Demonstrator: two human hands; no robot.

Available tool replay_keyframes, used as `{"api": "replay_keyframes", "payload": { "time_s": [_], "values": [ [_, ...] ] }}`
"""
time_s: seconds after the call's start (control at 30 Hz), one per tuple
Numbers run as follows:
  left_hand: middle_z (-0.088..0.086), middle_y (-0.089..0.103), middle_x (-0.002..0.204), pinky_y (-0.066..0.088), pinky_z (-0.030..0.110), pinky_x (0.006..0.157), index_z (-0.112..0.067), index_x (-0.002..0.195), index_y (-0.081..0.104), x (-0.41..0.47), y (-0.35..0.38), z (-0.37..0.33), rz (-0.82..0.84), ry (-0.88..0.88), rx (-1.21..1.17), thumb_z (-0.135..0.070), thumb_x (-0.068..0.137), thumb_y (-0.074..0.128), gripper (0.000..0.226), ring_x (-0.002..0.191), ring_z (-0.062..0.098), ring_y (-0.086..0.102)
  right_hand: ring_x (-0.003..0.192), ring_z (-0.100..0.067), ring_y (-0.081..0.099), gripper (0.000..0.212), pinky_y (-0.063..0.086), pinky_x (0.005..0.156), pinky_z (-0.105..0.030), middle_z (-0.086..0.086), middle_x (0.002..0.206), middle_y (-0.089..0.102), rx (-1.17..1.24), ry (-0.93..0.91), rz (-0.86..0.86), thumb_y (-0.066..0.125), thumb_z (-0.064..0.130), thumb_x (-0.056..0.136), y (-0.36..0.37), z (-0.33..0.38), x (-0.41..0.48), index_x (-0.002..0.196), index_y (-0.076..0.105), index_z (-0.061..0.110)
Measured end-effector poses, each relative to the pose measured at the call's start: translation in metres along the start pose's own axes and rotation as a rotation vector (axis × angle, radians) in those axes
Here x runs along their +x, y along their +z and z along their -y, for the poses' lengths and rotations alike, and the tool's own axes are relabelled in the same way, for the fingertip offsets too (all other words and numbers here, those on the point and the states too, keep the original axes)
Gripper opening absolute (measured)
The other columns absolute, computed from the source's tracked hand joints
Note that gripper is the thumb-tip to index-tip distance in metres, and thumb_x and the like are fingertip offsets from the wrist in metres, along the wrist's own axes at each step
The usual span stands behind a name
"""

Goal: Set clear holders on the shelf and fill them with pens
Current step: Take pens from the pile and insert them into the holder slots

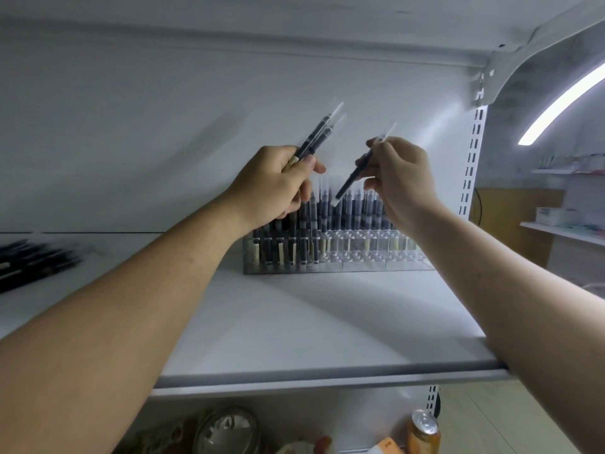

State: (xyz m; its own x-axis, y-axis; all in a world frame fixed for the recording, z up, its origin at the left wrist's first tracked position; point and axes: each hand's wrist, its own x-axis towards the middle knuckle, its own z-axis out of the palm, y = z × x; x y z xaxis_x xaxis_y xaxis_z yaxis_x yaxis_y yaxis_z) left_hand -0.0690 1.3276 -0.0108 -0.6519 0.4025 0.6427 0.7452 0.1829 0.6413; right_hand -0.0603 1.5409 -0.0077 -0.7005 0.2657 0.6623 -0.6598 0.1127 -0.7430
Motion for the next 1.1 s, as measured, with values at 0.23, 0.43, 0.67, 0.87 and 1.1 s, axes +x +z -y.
{"api": "replay_keyframes", "payload": {
  "time_s": [0.23,0.43,0.67,0.87,1.1],
  "values": [
    [0.003,0.046,0.068,0.033,0.019,0.043,-0.003,0.117,0.064,-0.001,0.001,0.000,0.005,-0.007,0.008,-0.020,0.113,0.043,0.027,0.046,0.009,0.037,0.077,-0.025,0.077,0.017,0.064,0.072,-0.049,-0.005,0.086,0.077,-0.468,-0.152,0.113,0.049,0.011,0.107,0.008,-0.007,-0.005,0.114,0.064,0.009],
    [0.002,0.048,0.068,0.032,0.022,0.042,-0.005,0.118,0.064,-0.001,0.001,0.001,0.004,-0.001,0.018,-0.021,0.113,0.043,0.027,0.045,0.009,0.037,0.073,-0.018,0.075,0.016,0.062,0.077,-0.054,-0.002,0.079,0.075,-0.566,-0.178,0.200,0.050,0.010,0.104,0.010,-0.009,-0.009,0.108,0.064,0.015],
    [0.005,0.043,0.069,0.032,0.020,0.042,-0.005,0.118,0.064,-0.002,0.003,-0.001,0.014,-0.011,0.020,-0.020,0.113,0.043,0.026,0.046,0.009,0.035,0.081,-0.048,0.071,0.018,0.057,0.069,-0.067,-0.001,0.073,0.075,-0.649,-0.132,0.361,0.050,0.015,0.105,0.015,-0.011,-0.018,0.094,0.061,0.024],
    [0.004,0.040,0.068,0.032,0.017,0.043,-0.002,0.119,0.063,-0.002,0.003,-0.003,0.010,-0.010,0.027,-0.019,0.113,0.042,0.027,0.044,0.005,0.035,0.076,-0.046,0.072,0.016,0.062,0.066,-0.055,-0.001,0.075,0.077,-0.747,-0.098,0.450,0.052,0.018,0.105,0.015,-0.016,-0.018,0.091,0.061,0.018],
    [0.004,0.041,0.069,0.033,0.016,0.043,-0.002,0.118,0.063,-0.002,0.003,-0.002,0.008,-0.005,0.046,-0.020,0.113,0.043,0.027,0.043,0.004,0.036,0.073,-0.023,0.077,0.019,0.064,0.074,-0.053,-0.001,0.074,0.077,-0.760,-0.149,0.445,0.061,0.020,0.100,0.005,-0.018,-0.011,0.087,0.069,0.010]
  ]
}}
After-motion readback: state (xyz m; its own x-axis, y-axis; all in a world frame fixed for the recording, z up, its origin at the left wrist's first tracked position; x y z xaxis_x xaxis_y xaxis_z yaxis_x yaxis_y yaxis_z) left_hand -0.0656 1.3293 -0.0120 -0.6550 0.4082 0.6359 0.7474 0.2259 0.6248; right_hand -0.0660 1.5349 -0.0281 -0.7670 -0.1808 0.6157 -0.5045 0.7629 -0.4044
